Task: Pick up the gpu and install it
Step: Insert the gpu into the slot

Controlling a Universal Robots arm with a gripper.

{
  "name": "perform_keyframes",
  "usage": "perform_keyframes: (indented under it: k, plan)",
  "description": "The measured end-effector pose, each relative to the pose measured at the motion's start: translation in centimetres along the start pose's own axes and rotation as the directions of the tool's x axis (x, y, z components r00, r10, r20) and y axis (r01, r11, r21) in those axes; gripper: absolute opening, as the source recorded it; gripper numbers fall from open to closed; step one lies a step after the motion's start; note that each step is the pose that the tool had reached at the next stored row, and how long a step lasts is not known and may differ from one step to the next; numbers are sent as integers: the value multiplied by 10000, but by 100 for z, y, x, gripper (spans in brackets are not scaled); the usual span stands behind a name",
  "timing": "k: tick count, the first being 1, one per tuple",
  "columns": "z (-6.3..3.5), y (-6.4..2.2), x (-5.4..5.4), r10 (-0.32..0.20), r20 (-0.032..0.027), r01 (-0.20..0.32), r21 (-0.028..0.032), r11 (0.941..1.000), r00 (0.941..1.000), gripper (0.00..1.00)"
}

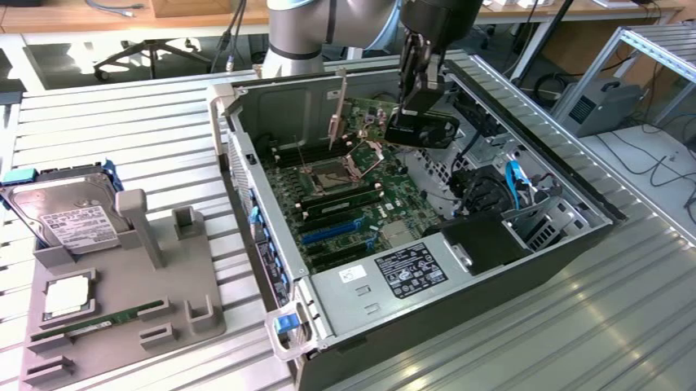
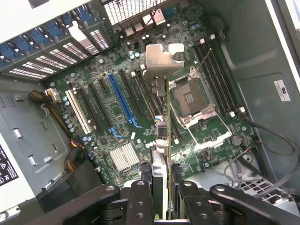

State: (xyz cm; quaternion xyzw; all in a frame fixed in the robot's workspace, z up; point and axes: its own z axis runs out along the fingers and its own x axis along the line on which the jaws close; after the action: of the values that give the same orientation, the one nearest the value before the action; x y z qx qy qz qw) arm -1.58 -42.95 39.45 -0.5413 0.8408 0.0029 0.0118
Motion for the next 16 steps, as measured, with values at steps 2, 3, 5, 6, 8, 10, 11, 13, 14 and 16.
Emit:
perform_keyframes:
  k: [2,3,5,6,8,10,11,13,14,16]
  plan:
    - [0,0,0,-31,0,31,-1,10000,10000,27]
    - [0,0,0,-47,-1,47,-1,10000,10000,27]
    - [0,0,0,-78,-2,78,-1,10000,10000,27]
    - [0,0,0,-94,-1,94,-1,10000,10000,27]
    - [0,0,0,-129,-2,129,-2,9999,9999,27]
    - [1,0,0,-173,-3,173,-2,9999,9999,27]
    - [1,0,0,-201,-3,201,-3,9998,9998,27]
    - [1,0,0,-256,-4,256,-3,9997,9997,27]
    - [1,0,0,-271,-4,271,-4,9996,9996,27]
    - [1,0,0,-303,-5,303,-4,9995,9995,27]
